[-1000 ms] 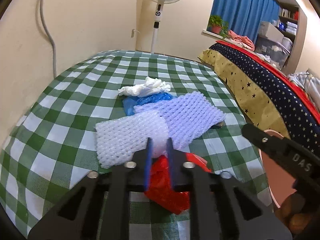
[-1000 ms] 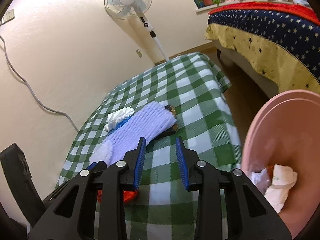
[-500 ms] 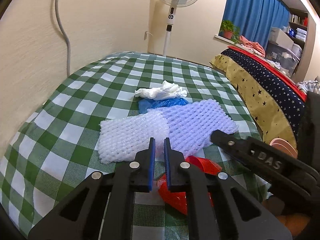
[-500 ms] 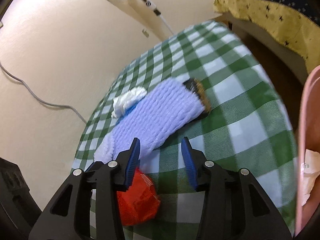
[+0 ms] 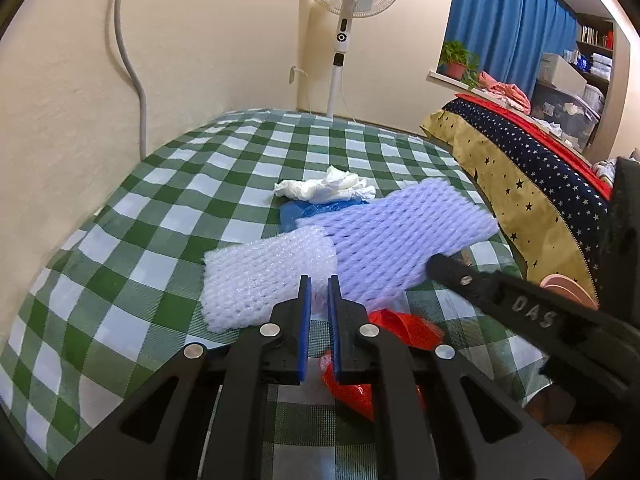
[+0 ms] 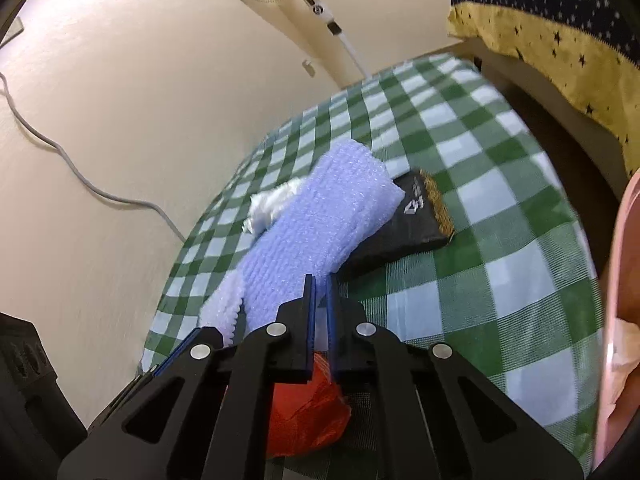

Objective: Collect trash
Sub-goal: 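Grasp the white bubble-wrap sheet with the left gripper while the right gripper grasps the lavender foam net, then lift the bubble-wrap sheet with the left gripper while the right gripper carries the foam net to the bin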

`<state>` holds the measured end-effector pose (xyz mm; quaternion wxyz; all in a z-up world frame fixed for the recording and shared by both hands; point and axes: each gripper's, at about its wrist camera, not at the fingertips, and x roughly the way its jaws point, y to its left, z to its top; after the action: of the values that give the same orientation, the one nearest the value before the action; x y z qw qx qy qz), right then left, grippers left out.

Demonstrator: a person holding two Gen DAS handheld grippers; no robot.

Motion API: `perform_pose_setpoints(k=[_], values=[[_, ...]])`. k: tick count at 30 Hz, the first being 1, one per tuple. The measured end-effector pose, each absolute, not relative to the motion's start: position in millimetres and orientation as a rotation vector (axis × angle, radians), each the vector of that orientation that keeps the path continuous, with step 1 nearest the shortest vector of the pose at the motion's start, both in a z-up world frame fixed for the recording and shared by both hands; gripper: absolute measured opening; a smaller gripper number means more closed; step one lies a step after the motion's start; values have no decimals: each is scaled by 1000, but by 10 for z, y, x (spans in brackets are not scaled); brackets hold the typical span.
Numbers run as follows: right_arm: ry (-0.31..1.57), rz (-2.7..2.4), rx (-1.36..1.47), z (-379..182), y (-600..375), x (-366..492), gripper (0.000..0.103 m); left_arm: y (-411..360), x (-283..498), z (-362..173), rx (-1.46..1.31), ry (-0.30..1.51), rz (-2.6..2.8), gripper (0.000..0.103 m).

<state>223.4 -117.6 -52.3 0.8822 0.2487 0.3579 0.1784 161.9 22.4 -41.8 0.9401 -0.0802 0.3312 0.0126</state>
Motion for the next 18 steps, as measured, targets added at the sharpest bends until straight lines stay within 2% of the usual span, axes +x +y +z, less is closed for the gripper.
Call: perform_pose_setpoints(k=[18], values=[[591, 288, 380, 220, -1446, 1459, 4, 124, 1146, 16, -149, 589, -16, 8]])
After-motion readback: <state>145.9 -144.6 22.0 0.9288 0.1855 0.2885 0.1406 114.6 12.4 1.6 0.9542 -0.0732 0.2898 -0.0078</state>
